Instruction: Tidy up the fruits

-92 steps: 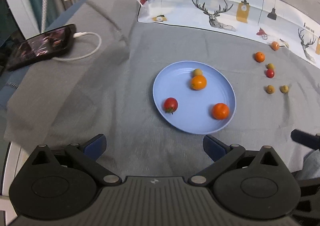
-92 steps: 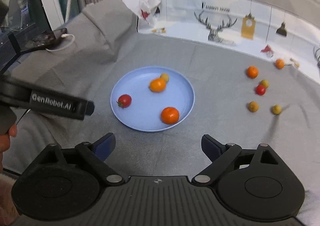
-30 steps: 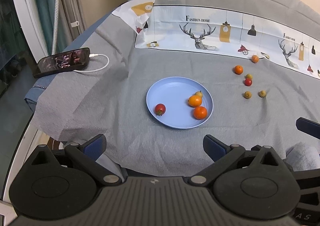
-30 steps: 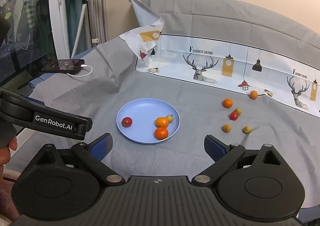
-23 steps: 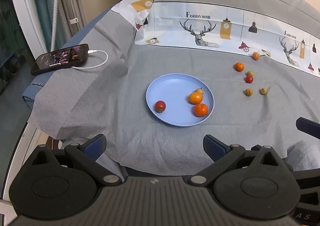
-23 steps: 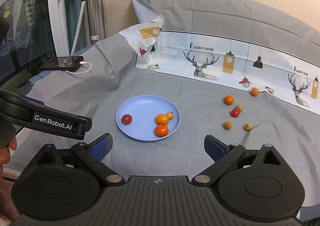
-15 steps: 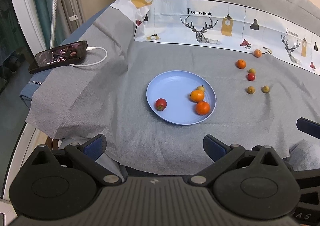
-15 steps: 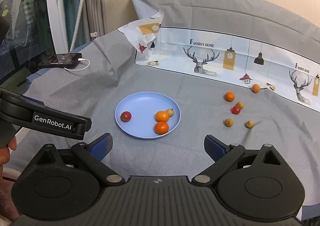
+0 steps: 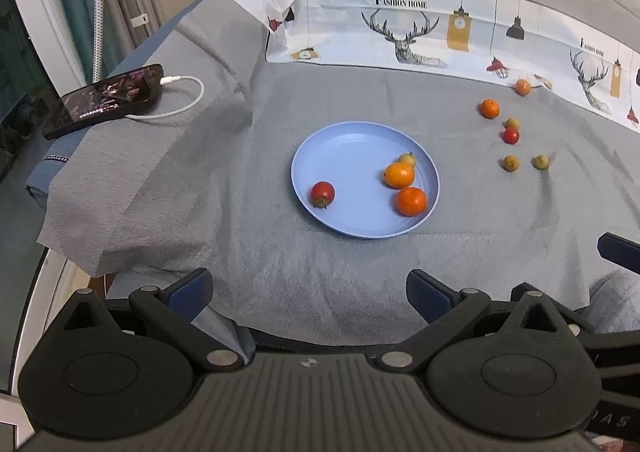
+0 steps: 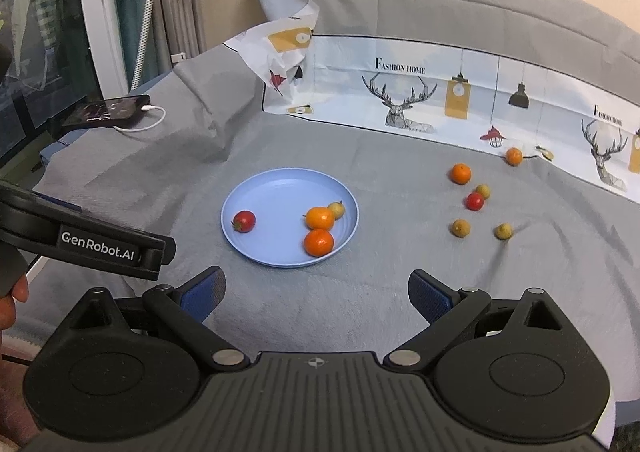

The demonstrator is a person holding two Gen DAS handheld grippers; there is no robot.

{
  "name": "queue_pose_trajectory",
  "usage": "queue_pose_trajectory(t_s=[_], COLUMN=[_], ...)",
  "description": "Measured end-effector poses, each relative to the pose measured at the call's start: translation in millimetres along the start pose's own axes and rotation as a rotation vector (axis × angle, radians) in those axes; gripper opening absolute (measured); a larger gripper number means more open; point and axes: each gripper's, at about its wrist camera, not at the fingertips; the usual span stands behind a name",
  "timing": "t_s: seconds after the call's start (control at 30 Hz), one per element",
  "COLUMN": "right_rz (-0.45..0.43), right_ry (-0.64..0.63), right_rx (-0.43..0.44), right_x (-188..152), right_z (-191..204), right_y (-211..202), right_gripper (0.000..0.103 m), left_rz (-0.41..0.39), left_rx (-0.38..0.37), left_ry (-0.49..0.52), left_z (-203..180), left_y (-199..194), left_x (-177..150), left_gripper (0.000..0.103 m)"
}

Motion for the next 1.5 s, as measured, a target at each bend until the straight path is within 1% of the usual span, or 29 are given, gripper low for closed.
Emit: queue_pose_trajectory(t_s=[0.17,0.33,0.53,0.67,0.73,0.8,0.93,1.07,1.13,1.2,1.27,1.3,1.33,1.4,1.5], right_rz=[0.012,0.021,0.027,0.019,-0.002,-0.026,-0.057,-0.059,-0.050,-0.025,-0.003,0.025,-0.009,-0.027,-0.038], right_ry=[0.042,0.102,0.196,0.239,0.240,0.221,0.144,0.063,0.027,-0.005,-0.032,-0.045,-0.023,0.018,0.023], right_rx=[-0.016,-0.044,-0.127,-0.202,-0.233,-0.263,-0.295,-0.270,-0.231,-0.192,-0.156,-0.136,-0.124,-0.104,-0.118], right_x=[0,-4,-10,-12,-12,-11,-6,3,7,8,5,1,-2,-10,-16], right_z=[-12,-33,-77,-112,-130,-150,-189,-229,-242,-252,-257,-260,-265,-276,-287], right_y=[10,20,40,59,72,90,134,188,215,244,263,273,272,269,263], right_gripper=[0.098,0.098,0.098,0.098,0.098,0.098,0.098,0.098,0.098,0.098,0.098,0.100,0.102,0.102,0.102], left_rz=[0.026,0.060,0.092,0.120,0.129,0.137,0.116,0.116,0.125,0.135,0.152,0.161,0.169,0.191,0.218], left_rx=[0.006,0.007,0.003,-0.019,-0.028,-0.052,-0.086,-0.120,-0.126,-0.125,-0.147,-0.155,-0.164,-0.184,-0.217], left_ry=[0.003,0.026,0.065,0.091,0.102,0.113,0.161,0.201,0.218,0.230,0.250,0.260,0.270,0.297,0.313], left_z=[-3,-18,-45,-71,-84,-101,-144,-186,-211,-233,-255,-264,-271,-288,-305], left_y=[11,24,43,65,77,93,128,169,196,218,242,251,259,280,304], left_x=[7,17,36,63,76,93,129,161,179,190,199,201,201,203,203], left_gripper=[0.103,0.103,0.103,0.103,0.103,0.103,0.103,0.103,0.103,0.103,0.103,0.103,0.103,0.103,0.103])
Point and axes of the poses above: each gripper's, at about its wrist camera, not at the fingertips, and y roughly the way its jaws point, z to its left, x to its top, and after that the axes turned 2 degrees about -x, right-handed
